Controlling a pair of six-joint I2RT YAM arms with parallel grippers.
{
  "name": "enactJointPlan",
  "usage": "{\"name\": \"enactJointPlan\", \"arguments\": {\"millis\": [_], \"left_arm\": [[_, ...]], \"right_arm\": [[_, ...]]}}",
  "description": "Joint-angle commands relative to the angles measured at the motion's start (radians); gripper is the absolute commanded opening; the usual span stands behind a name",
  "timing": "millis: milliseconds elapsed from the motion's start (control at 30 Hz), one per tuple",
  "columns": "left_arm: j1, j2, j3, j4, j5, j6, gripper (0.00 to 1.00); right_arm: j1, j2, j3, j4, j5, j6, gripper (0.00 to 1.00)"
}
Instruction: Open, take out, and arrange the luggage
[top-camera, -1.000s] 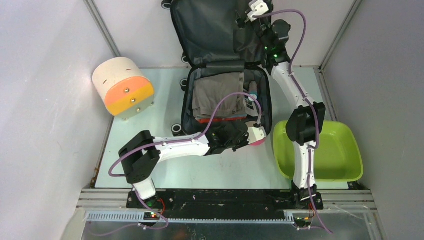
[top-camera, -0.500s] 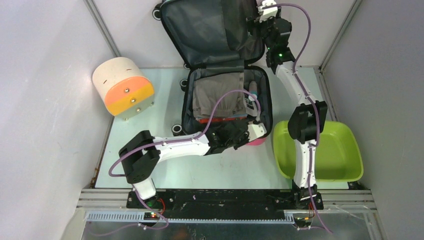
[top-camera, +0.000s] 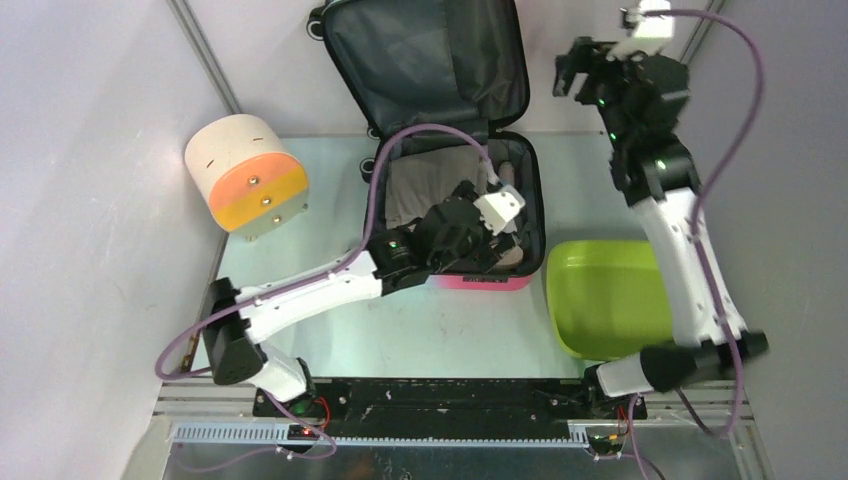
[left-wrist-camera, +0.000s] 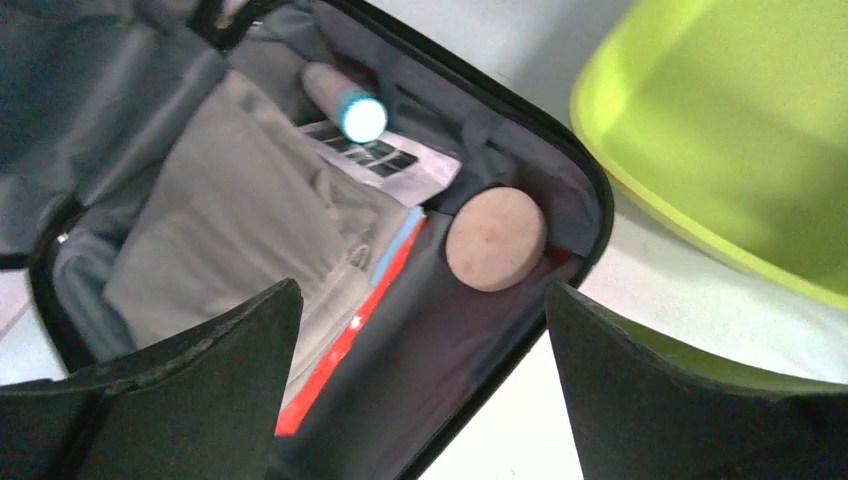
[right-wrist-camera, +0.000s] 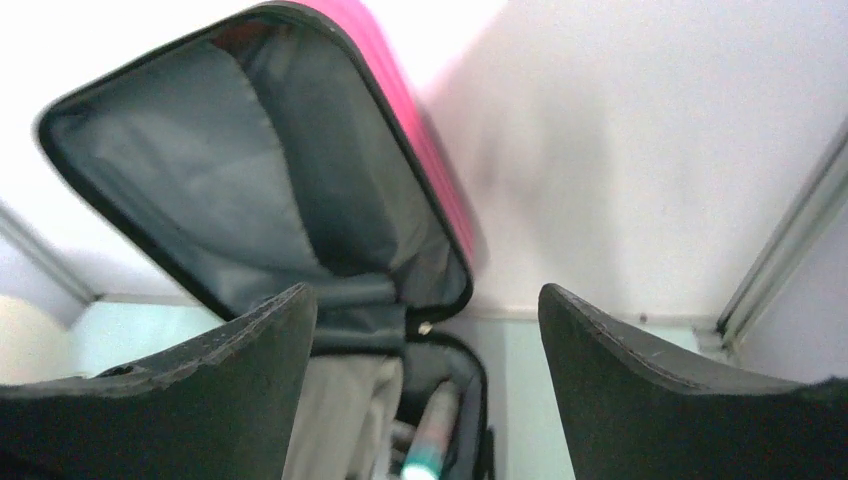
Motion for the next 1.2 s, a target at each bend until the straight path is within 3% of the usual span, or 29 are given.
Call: {"name": "enactJointPlan", "arguments": {"millis": [0,100,233,467,633,767,867,1067,1167], "left_arm": [[0.012,-0.103,0.078,-0.175,-0.206,-0.137,0.99],[0.065,-0.149,0.119,-0.297,-0.265,-0.284,1.00],[0.220,-0.228,0.131,-0.454,-0.114,-0.478,1.00],[0.417,-0.546,-0.206,-0.342,-0.029,-0.579,1.00],[0.553,-0.694,-0.279,-0.342,0.098,-0.475,1.00],[0.559,-0.701,-0.267,-0.410,0.090,-0.317,0.99],[0.559,-0.702,-0.311,-0.405,0.064,-0.241,0.98],[0.559,-0.788,-0.534,-0.263,-0.013,-0.217,0.95],[0.559,-0.852,-0.647,-0.160,0.022,-0.267,0.96]], "right_arm": [[0.009,-0.187,-0.150,-0.201,0.015,0.190,0.82],[0.036,-0.339,-0.266,-0.244,-0.009,0.255,0.81],[0.079,-0.442,-0.416,-0.323,-0.018,0.333,0.80],[0.154,-0.462,-0.547,-0.541,0.018,0.454,0.84],[0.144,-0.450,-0.640,-0.614,0.063,0.499,0.84],[0.067,-0.477,-0.750,-0.621,0.173,0.571,0.77],[-0.041,-0.554,-0.826,-0.552,0.150,0.663,0.73],[-0.119,-0.567,-0.879,-0.497,0.191,0.865,0.70],[-0.121,-0.532,-0.878,-0.427,0.113,0.831,0.71]]}}
